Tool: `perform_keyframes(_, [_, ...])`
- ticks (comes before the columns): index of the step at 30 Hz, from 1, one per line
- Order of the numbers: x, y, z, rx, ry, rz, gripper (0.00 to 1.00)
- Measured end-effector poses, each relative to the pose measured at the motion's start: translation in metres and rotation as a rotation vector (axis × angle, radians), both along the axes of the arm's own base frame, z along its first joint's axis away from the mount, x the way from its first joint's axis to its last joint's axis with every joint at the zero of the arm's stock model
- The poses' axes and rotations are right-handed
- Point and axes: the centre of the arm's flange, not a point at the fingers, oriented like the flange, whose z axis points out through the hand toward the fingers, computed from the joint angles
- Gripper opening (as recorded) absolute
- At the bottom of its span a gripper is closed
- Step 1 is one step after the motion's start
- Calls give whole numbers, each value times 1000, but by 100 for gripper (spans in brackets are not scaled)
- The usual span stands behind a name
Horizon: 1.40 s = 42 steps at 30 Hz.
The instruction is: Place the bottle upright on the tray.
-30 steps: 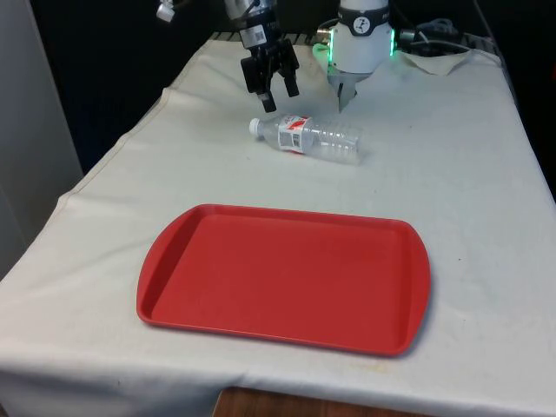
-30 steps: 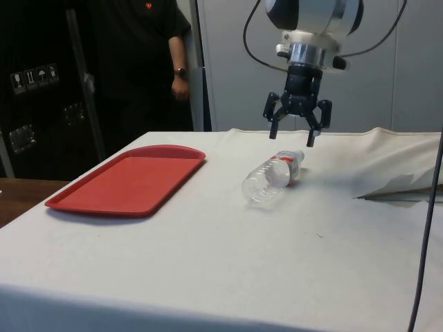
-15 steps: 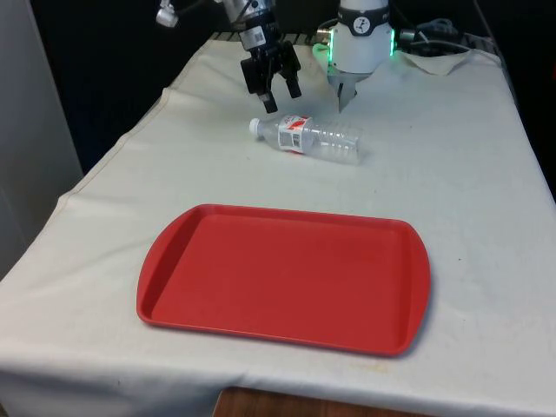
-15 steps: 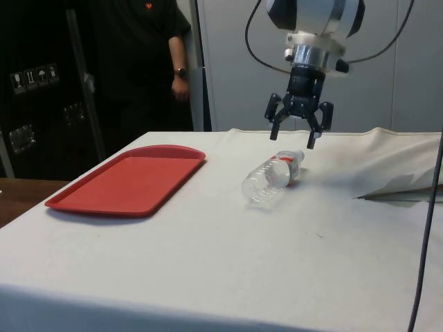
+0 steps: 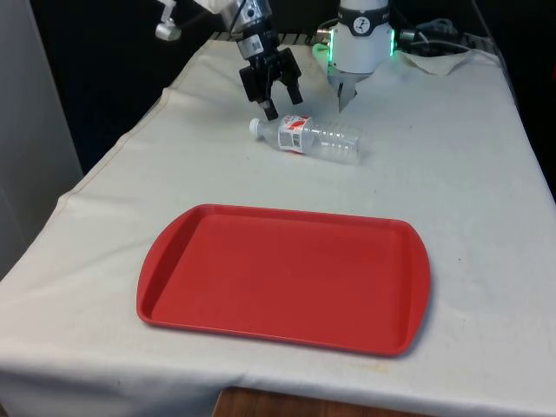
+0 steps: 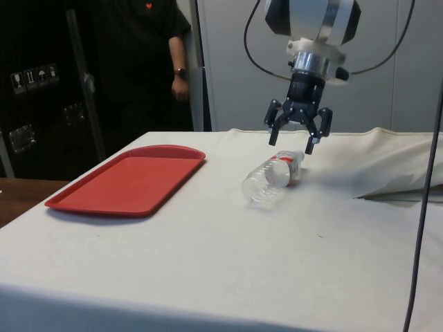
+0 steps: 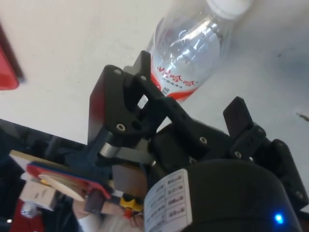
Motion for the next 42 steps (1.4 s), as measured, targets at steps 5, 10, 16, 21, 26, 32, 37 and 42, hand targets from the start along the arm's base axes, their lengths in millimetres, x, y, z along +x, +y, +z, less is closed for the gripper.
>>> perform_keyframes(5, [0,-4,-8,27,-1,-8,100])
perform_keyframes(10, [1,-9,-15,54,-5,-17,100])
perform_keyframes(16, [1,-14,-22,93,-12,-28,100])
perform_keyframes(21, [0,-17,-25,120,-20,-33,100])
perform_keyframes(26, [-3,-17,-28,159,-38,-34,100])
perform_keyframes(32, [-3,-16,-31,194,-57,-32,100])
perform_keyframes(37, [-4,-17,-34,219,-72,-35,100])
perform_keyframes(42, [-5,-18,-39,253,-88,-36,100])
